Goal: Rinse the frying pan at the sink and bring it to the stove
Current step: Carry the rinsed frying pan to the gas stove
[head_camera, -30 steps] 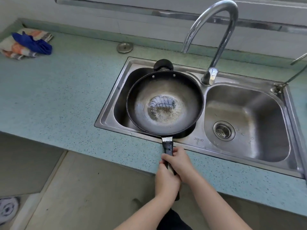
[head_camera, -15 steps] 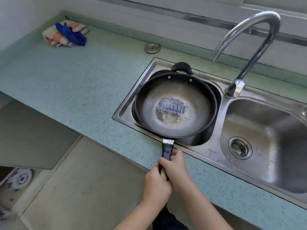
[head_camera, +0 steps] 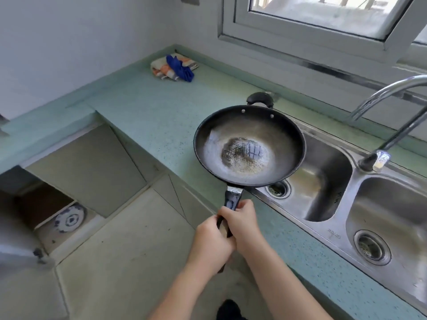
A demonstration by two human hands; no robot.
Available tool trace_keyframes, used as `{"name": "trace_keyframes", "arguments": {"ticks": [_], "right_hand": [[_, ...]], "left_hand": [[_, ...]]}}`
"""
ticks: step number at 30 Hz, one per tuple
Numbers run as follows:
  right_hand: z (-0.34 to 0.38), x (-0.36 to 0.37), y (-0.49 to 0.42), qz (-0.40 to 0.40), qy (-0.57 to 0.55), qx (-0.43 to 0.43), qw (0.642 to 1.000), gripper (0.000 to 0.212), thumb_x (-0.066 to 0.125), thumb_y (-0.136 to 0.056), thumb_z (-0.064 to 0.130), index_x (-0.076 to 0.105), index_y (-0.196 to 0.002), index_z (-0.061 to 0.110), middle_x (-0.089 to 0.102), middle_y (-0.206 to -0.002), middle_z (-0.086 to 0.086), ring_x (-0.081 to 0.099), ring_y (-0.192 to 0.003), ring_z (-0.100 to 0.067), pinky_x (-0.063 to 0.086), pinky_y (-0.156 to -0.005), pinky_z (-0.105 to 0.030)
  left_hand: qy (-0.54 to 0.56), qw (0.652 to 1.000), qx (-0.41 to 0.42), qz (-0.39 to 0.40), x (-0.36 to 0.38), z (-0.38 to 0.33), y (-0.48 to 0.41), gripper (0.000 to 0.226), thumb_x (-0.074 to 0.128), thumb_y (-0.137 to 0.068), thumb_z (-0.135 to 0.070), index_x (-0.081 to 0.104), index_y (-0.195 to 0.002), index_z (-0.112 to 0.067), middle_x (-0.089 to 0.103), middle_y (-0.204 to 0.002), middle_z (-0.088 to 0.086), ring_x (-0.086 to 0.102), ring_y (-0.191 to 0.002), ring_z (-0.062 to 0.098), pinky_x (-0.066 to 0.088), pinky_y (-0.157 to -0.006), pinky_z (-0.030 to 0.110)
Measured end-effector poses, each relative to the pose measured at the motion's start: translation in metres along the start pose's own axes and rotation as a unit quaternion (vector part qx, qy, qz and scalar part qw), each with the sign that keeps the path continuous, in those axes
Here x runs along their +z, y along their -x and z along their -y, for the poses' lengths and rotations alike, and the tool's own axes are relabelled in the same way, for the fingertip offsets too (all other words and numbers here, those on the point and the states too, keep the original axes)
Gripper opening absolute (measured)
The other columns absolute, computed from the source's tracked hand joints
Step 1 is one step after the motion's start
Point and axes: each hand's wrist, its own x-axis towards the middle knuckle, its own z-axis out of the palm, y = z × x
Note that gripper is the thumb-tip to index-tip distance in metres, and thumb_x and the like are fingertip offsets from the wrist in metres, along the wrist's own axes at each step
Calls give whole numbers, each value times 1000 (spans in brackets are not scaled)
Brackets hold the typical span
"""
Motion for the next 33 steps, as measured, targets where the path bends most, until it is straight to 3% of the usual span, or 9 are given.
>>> {"name": "trace_keyframes", "arguments": {"ticks": [3,6,10,13,17,25,33], "right_hand": [[1,29,28,32,10,1,999,26,61,-75,4,37,-82,9,43,-69,-4,44,-58,-16,35,-52,-26],[-4,58,57,73,28,-3,997,28,61,-76,3,34,-74,12,40,-67,-4,42,-56,-15,33,-48,-24],[-18,97,91,124,73,-36,989,35,58,-74,3,27,-64,17,35,-60,-4,35,-48,-14,27,-33,-15],[-30,121,114,147,92,-45,984,35,59,-73,3,27,-64,16,34,-60,-3,35,-48,-15,29,-39,-20],[-52,162,160,209,123,-46,969,31,60,-68,6,31,-68,14,37,-62,-4,38,-52,-18,31,-47,-24],[-91,233,248,335,192,-73,919,24,60,-72,6,38,-82,9,40,-62,-5,40,-50,-17,31,-42,-20],[-126,309,302,430,242,-88,866,25,60,-70,5,39,-83,8,41,-66,-7,42,-52,-19,33,-44,-20]], "left_hand": [[-1,1000,-2,-24,-33,14,23,17,60,-78,-18,62,-94,-13,58,-57,-4,53,-41,11,32,-30,15],[12,999,-12,-42,-64,32,50,15,60,-79,-19,60,-93,-13,56,-53,-4,47,-26,3,29,-26,12],[40,996,-22,-79,-96,60,85,12,60,-79,-21,59,-91,-18,59,-58,-4,50,-27,5,32,-28,13],[62,991,-38,-116,-111,80,110,10,59,-79,-20,54,-83,-28,62,-59,-4,53,-32,9,32,-29,14],[94,977,-55,-186,-139,116,154,15,59,-80,-18,53,-87,-30,62,-60,-5,54,-34,13,31,-28,14],[159,932,-108,-307,-182,178,231,23,60,-78,-15,49,-71,-35,65,-64,-3,55,-36,14,35,-31,14],[211,878,-154,-401,-228,233,272,8,58,-80,-15,56,-79,-23,65,-65,0,57,-36,14,36,-32,17]]}}
